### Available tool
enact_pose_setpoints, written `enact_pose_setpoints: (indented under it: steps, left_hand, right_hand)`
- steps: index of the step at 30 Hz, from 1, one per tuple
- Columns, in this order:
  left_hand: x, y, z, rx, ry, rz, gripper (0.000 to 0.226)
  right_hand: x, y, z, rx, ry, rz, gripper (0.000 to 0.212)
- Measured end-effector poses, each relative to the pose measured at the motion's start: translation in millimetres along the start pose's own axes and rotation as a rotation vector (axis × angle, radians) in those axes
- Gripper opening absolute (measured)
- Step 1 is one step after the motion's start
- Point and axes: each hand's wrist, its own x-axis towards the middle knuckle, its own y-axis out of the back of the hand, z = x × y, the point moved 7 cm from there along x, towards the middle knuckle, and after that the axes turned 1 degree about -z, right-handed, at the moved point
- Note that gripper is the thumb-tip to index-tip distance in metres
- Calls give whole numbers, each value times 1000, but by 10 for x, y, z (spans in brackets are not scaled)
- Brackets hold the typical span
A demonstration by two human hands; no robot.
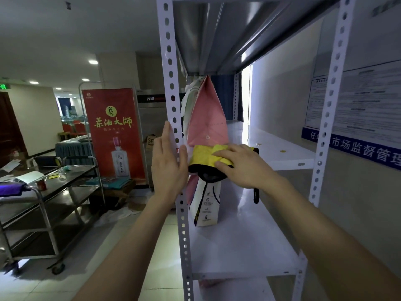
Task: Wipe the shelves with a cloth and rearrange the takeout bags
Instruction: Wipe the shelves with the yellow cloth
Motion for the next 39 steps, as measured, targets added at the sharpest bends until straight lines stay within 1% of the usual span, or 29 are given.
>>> enact_pose_setpoints:
  steps: [3, 7, 11, 13, 15, 17, 19, 20, 22, 24, 28, 30, 36, 39]
  left_hand:
    - [-16, -2, -33, -14, -30, -22, 70]
    - [-12, 31, -49, 11, -51, -49, 70]
    - [-34, 25, 27, 42, -47, -52, 72]
    - [-57, 30, 87, 129, -64, -7, 72]
    - [-102, 39, 233, 251, -150, 87, 69]
    - [-158, -49, 473, 285, -292, 134, 63]
    - [-194, -249, 736, 248, -409, 90, 52]
    - [-198, -364, 842, 222, -431, 51, 47]
    - [-169, -571, 977, 186, -416, -23, 41]
    - [-99, -746, 991, 203, -368, -105, 39]
    - [159, -993, 809, 374, -288, -267, 45]
    - [248, -1044, 746, 453, -288, -308, 48]
    - [213, -1142, 656, 479, -286, -370, 54]
    - [204, -1144, 642, 502, -284, -402, 57]
  right_hand:
    - [211, -50, -103, 32, -37, -29, 45]
    - [643, -166, -439, 92, -28, -126, 46]
    - [656, -175, -463, 137, -62, -108, 45]
    - [542, -128, -352, 133, -74, -100, 43]
    - [399, -40, -161, 130, -108, -78, 41]
    - [217, 68, 91, 134, -167, -44, 41]
    - [25, 199, 382, 108, -228, -19, 45]
    - [-59, 271, 530, 83, -262, -19, 47]
    - [-195, 400, 820, 31, -326, -38, 49]
    - [-268, 490, 1064, 9, -386, -59, 48]
    - [-172, 515, 1290, 35, -453, -108, 47]
    - [-36, 478, 1337, 10, -475, -149, 47]
    - [581, 264, 1657, -1, -510, -287, 57]
    - [965, 74, 1783, -47, -515, -353, 56]
